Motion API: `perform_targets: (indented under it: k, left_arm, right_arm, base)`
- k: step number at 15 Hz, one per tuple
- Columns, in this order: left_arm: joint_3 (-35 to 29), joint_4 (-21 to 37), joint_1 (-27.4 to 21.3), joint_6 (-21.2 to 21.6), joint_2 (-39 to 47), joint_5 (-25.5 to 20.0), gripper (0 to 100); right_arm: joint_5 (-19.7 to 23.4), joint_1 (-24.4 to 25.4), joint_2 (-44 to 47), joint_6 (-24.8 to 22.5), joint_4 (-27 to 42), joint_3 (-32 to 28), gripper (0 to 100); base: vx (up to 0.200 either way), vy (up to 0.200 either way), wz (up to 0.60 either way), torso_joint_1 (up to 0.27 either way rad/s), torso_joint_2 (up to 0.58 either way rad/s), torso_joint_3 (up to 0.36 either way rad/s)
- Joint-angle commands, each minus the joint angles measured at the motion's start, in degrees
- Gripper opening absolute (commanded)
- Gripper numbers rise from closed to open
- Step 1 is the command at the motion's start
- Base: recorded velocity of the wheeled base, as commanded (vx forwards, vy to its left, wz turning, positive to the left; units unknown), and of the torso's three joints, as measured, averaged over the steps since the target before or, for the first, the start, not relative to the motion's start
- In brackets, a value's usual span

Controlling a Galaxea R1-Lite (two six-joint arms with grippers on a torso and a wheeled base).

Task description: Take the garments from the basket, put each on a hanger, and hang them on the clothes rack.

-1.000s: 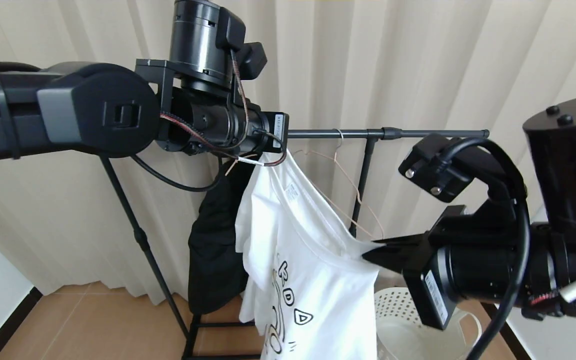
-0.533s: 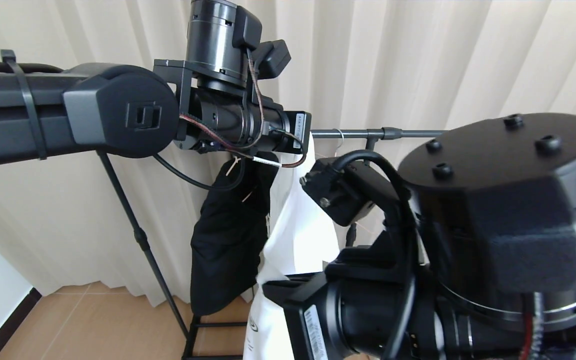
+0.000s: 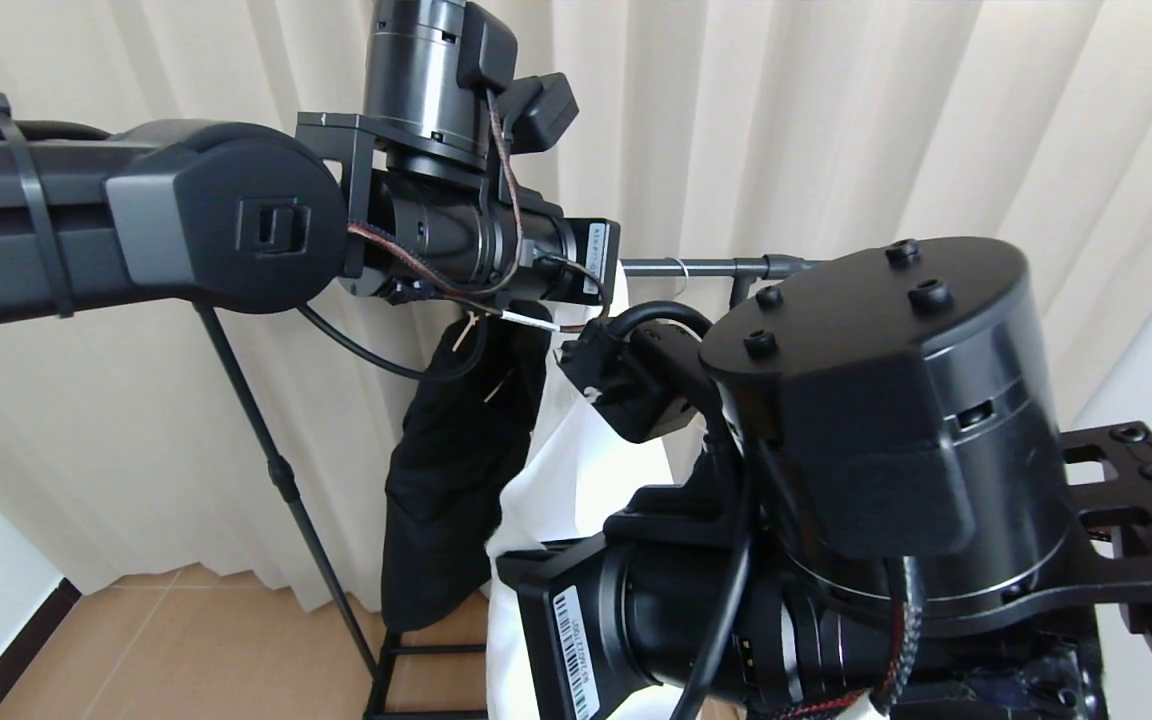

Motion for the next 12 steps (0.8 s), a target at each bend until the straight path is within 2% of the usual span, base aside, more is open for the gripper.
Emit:
perform_targets:
  k: [1,2,3,5,7,8,10,11,12]
  left_arm:
    - [0.01,0.03,0.03,-0.11,-0.34,0.01,0]
    - [0.01,0.12,0.12,-0.11,-0.34,0.18,0]
    - [0.01,0.39,0.21,-0.19,-0.43,0.36,0]
    - [0.01,1.35,0.56,-0.02,-1.31,0.53,0]
    - [-0.25,6.19,1.18,1.39,-3.77,0.53,0]
    - [0.01,9.53,1.53,2.53,-5.26,0.62,0]
    - [0.54,13.39,1.70,2.71,-7.46,0.62,0]
    - [1.07,16.65,1.79,2.79,-8.69,1.06,0]
    - [2.03,18.84,1.97,2.97,-9.75,2.73,0]
  right_arm:
    - [0.01,-0.40,-0.30,-0.10,0.43,0.25,0]
    - [-0.08,-1.37,-0.65,-0.54,1.04,0.51,0]
    - [-0.25,-2.42,-1.97,-2.92,2.54,2.36,0]
    - [-0.25,-6.73,-5.31,-13.90,5.17,7.89,0]
    - [-0.34,-13.76,-7.51,-24.19,4.82,12.37,0]
    - [-0.25,-18.16,-7.86,-27.53,4.73,13.08,0]
    - [0.10,-24.31,-7.07,-29.72,4.29,12.02,0]
    - [0.27,-28.97,-4.43,-30.25,1.57,10.27,0]
    - [0.19,-31.25,-2.32,-30.43,-1.07,8.77,0]
  base:
    - [0.000,0.000,0.00,0.000,0.00,0.000]
    - [0.000,0.000,0.00,0.000,0.00,0.000]
    - [0.000,0.000,0.00,0.000,0.00,0.000]
    - [0.000,0.000,0.00,0.000,0.00,0.000]
    - [0.000,0.000,0.00,0.000,0.00,0.000]
    - [0.000,0.000,0.00,0.000,0.00,0.000]
    - [0.000,0.000,0.00,0.000,0.00,0.000]
    - [0.000,0.000,0.00,0.000,0.00,0.000]
    - [0.000,0.000,0.00,0.000,0.00,0.000]
